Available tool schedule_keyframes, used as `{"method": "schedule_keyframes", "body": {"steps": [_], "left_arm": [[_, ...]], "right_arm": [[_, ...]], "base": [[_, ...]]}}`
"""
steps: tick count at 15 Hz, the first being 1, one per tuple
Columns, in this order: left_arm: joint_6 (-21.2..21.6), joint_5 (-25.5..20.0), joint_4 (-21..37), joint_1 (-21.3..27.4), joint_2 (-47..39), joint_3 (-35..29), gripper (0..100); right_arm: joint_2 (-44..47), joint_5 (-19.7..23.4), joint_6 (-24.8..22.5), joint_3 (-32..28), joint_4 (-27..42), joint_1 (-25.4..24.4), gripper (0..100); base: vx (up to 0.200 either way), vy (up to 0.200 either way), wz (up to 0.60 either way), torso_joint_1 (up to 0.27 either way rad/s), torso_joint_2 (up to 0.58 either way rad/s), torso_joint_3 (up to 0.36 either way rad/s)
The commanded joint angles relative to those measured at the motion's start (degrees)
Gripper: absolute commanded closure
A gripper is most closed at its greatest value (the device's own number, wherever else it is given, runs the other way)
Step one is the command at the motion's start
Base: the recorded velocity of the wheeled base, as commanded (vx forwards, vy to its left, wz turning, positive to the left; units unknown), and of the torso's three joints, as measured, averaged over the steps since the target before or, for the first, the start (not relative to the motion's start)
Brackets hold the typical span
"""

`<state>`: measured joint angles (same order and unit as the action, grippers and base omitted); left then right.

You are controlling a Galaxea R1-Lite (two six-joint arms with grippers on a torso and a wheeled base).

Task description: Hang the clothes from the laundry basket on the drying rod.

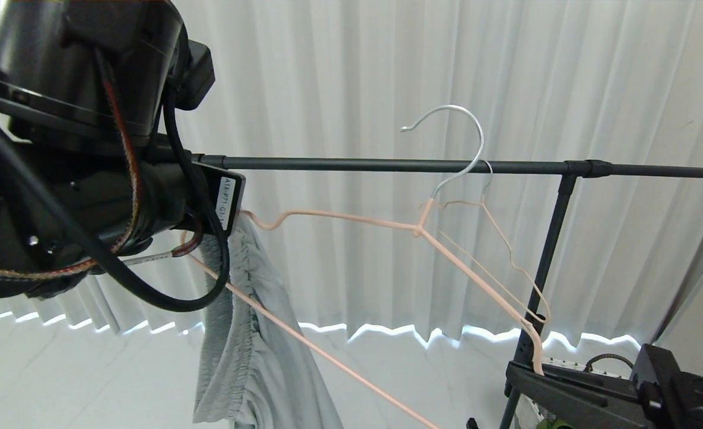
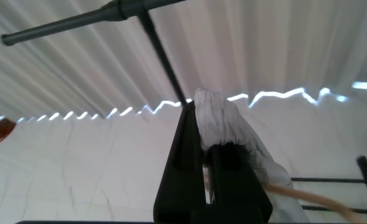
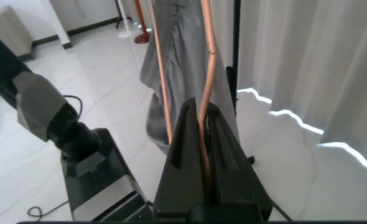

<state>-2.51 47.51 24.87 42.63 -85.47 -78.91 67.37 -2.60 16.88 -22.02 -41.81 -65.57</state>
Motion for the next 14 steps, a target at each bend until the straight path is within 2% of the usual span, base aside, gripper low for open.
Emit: {"method": "schedule_keyframes", "body": {"steps": [1,7,10,14], "left_arm": [[-0.04,1.71,-0.08,-1.32,-0.31,0.60,100],[-0.13,2.42,-0.08,-2.73,-0.23,1.83,100],[-0.04,2.50,-0.08,-4.05,-0.31,1.83,100],[0.05,2.68,-0.08,-3.26,-0.40,1.74,100]], "right_arm": [[0.31,0.05,-0.27,0.13,0.07,0.71,100],[-1.27,0.31,-0.36,0.13,0.15,0.71,100],[-3.12,0.31,-0.54,2.59,0.33,0.53,100],[-3.03,0.40,-0.54,2.07,0.33,0.62,100]], "base": [[0.000,0.000,0.00,0.000,0.00,0.000],[0.000,0.000,0.00,0.000,0.00,0.000],[0.000,0.000,0.00,0.000,0.00,0.000],[0.000,0.000,0.00,0.000,0.00,0.000]]}}
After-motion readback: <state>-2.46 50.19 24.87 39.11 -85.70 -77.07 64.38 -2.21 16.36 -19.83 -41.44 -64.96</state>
